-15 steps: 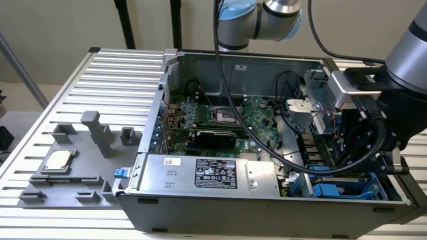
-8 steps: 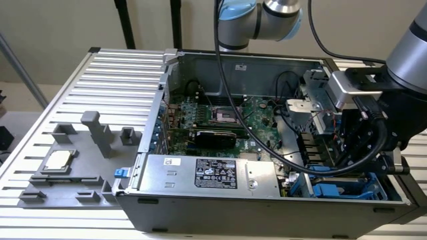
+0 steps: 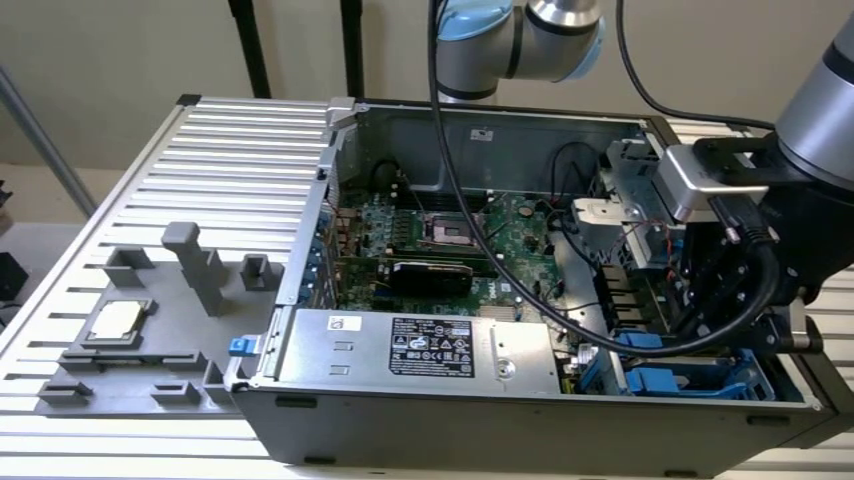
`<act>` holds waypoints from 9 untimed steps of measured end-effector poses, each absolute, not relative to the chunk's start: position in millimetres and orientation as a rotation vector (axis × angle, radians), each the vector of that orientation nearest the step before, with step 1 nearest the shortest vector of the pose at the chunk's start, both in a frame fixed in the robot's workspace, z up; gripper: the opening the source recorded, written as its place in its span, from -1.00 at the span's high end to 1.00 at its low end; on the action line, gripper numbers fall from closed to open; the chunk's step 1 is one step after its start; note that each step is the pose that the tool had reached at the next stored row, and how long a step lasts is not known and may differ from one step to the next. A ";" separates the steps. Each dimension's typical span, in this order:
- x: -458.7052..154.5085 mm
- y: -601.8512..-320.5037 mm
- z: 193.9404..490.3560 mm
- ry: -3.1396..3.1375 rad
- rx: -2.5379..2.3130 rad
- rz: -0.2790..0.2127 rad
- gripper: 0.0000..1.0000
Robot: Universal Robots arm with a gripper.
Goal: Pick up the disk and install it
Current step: 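Insert the second disk wire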
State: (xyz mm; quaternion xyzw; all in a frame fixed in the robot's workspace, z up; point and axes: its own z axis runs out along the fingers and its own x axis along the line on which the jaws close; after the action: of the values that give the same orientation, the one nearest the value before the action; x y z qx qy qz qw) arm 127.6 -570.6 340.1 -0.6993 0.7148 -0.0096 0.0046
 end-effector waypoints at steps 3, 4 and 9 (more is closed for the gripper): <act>127.5 -570.8 340.1 2.238 -2.191 -0.030 0.66; 127.5 -570.8 340.1 2.238 -2.192 -0.030 0.66; 127.5 -570.6 341.3 2.236 -2.193 -0.029 0.66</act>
State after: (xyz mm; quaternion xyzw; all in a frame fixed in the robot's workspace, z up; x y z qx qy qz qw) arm 127.5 -570.6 341.3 -0.7001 0.7140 -0.0094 0.0048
